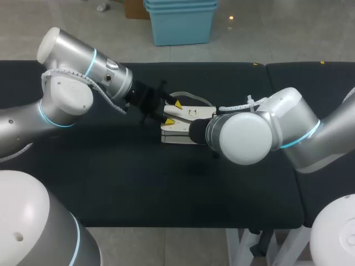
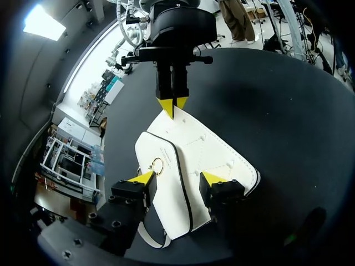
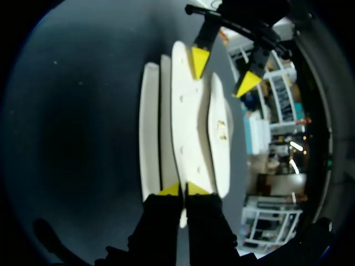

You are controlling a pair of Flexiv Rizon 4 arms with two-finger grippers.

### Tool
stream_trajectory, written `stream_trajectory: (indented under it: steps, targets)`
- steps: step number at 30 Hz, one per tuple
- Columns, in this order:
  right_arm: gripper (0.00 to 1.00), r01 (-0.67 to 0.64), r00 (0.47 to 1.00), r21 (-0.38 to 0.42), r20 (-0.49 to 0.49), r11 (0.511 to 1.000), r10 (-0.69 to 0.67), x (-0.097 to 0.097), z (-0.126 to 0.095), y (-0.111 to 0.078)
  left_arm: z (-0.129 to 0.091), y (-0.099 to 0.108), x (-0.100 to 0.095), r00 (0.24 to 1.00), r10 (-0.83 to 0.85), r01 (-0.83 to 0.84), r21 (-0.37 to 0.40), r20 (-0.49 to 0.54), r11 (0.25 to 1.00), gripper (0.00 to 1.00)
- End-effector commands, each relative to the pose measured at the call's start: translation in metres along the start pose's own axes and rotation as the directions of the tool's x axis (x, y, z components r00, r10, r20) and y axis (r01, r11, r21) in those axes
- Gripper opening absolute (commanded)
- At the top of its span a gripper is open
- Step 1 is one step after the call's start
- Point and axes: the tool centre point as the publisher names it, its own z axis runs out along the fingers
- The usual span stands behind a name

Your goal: Pick up the bag, open it, inspect its contents, close it, and place it on the opposite side

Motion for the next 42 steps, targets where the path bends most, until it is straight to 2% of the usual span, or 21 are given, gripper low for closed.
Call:
stream_trajectory:
  steps: [1,6,7,9,11,21,27,32,42]
  targets:
    - [0.0,0.0,0.999,-0.012,0.053,1.0,0.001,0.004,0.002,-0.002,0.012,0.003,0.0,1.0,0.021,-0.021,-0.007,0.007,1.0,0.48]
    - [0.0,0.0,0.999,-0.012,0.053,1.0,0.001,0.004,0.002,-0.002,0.018,0.004,-0.004,1.0,0.025,-0.025,-0.02,0.016,0.999,0.37]
    - [0.0,0.0,0.999,-0.012,0.053,1.0,0.001,0.004,0.002,-0.002,0.019,0.005,-0.005,0.999,0.023,-0.022,-0.032,0.025,0.999,0.28]
    - [0.0,0.0,0.999,-0.012,0.053,1.0,0.001,0.004,0.002,-0.002,0.02,0.007,-0.007,0.999,0.02,-0.019,-0.028,0.027,0.999,0.17]
    - [0.0,0.0,0.999,-0.012,0.053,1.0,0.001,0.004,0.002,-0.002,0.021,0.009,-0.007,0.999,0.016,-0.015,-0.031,0.031,0.999,0.0]
    - [0.0,0.0,0.999,-0.012,0.053,1.0,0.001,0.004,0.002,-0.002,0.011,0.013,-0.017,0.996,-0.088,0.089,-0.023,0.035,0.996,0.0]
    - [0.0,0.0,0.999,-0.012,0.053,1.0,0.001,0.004,0.002,-0.002,-0.001,0.022,-0.037,0.972,-0.236,0.236,0.046,0.004,0.971,0.0]
    - [0.0,0.0,0.999,-0.012,0.053,1.0,0.001,0.004,0.002,-0.002,-0.005,0.029,-0.048,0.94,-0.339,0.34,0.06,-0.026,0.939,0.0]
    - [0.0,0.0,0.999,-0.012,0.053,1.0,0.001,0.004,0.002,-0.002,-0.008,0.04,-0.056,0.906,-0.42,0.423,0.08,-0.045,0.903,0.0]
